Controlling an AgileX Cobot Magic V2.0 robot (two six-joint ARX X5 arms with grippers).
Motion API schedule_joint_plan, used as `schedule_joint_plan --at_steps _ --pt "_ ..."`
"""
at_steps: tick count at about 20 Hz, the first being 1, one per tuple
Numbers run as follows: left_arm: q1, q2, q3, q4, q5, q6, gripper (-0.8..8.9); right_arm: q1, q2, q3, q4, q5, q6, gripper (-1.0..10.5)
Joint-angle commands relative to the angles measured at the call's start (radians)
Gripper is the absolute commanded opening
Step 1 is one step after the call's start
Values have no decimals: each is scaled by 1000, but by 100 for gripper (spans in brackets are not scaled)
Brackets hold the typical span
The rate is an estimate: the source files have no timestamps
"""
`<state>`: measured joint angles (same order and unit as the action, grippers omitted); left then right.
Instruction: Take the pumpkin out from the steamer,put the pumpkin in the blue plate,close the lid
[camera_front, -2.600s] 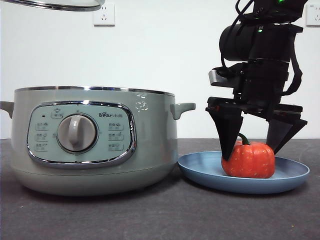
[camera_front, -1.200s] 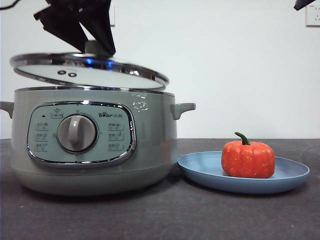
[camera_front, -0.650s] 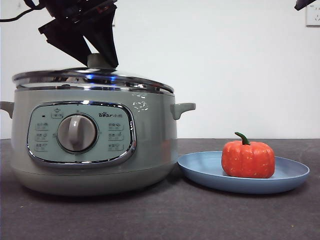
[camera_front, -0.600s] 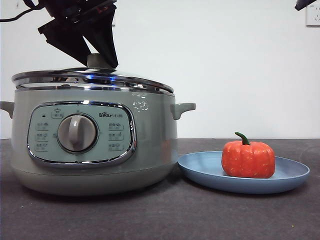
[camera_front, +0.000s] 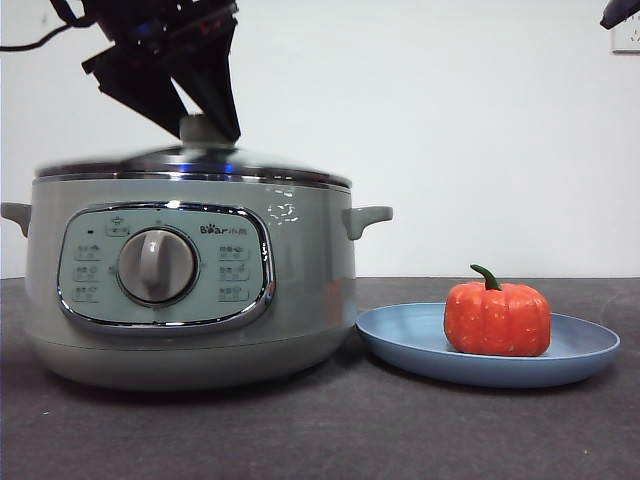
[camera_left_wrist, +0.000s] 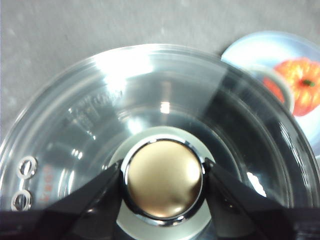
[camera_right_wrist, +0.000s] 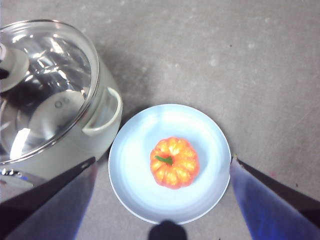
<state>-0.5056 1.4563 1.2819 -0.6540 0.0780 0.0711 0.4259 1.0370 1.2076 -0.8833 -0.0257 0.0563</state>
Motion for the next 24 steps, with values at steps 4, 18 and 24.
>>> schedule_joint_plan --at_steps 4,18,24 --pt "-21 26 7 -27 1 6 -1 1 -15 -10 -12 1 7 441" --pt "-19 -98 18 -187 0 -42 434 1 -32 -10 -32 -2 6 440" --pt "-19 -260 30 -428 2 -40 249 2 -55 -10 -53 -2 11 392"
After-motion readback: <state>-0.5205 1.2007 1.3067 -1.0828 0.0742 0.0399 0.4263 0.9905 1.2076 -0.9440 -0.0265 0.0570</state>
